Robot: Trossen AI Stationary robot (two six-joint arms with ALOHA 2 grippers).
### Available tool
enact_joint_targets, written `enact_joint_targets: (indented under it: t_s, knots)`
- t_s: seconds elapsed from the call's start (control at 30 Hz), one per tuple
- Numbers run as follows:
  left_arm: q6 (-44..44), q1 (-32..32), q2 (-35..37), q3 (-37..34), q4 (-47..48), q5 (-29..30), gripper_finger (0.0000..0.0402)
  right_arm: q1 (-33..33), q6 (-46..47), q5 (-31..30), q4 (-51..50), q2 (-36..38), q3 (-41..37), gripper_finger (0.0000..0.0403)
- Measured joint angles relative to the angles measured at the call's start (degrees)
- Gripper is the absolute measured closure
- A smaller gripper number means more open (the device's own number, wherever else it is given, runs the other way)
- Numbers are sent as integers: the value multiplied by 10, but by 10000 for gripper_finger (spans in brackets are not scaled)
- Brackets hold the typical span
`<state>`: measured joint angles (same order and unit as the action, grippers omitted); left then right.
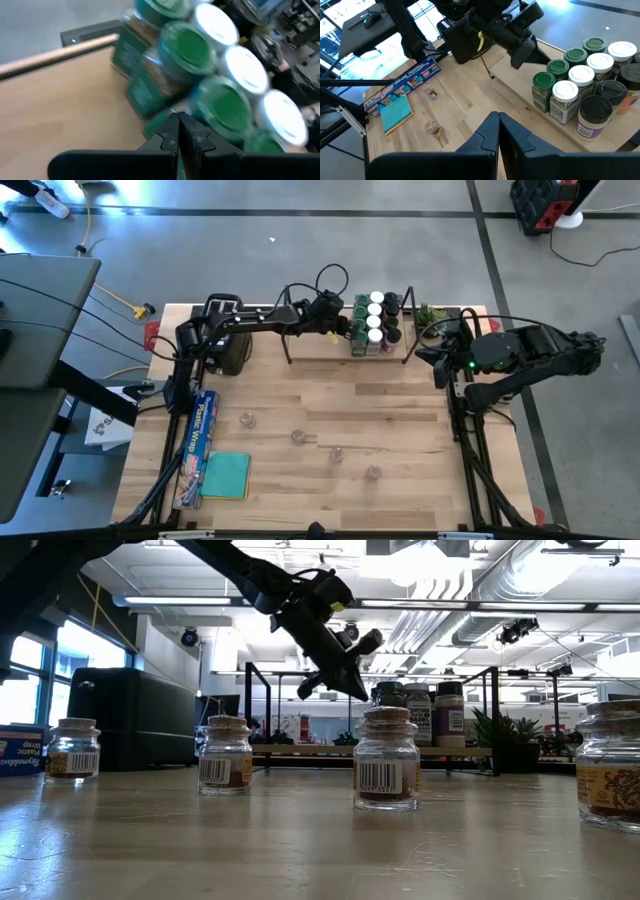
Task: Shelf spices
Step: Adjust the green spice bottles on the shelf
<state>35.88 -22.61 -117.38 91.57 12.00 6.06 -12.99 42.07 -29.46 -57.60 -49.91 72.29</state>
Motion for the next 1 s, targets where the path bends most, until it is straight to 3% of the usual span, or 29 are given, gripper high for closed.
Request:
enact_joint_targets:
  t_s: [0.3, 0.67, 0.87, 1.0]
  knots:
    - [23, 13, -11, 0, -22, -2, 401, 0, -1, 0, 0, 0, 0, 399]
    - [-2, 4, 10, 0, 49, -6, 401, 0, -1, 4, 0, 0, 0, 399]
    - [-5, 41, 16, 0, 106, -47, 401, 0, -6, 4, -4, 0, 0, 399]
    - [1, 74, 15, 0, 99, -28, 401, 0, -12, 4, -4, 0, 0, 399]
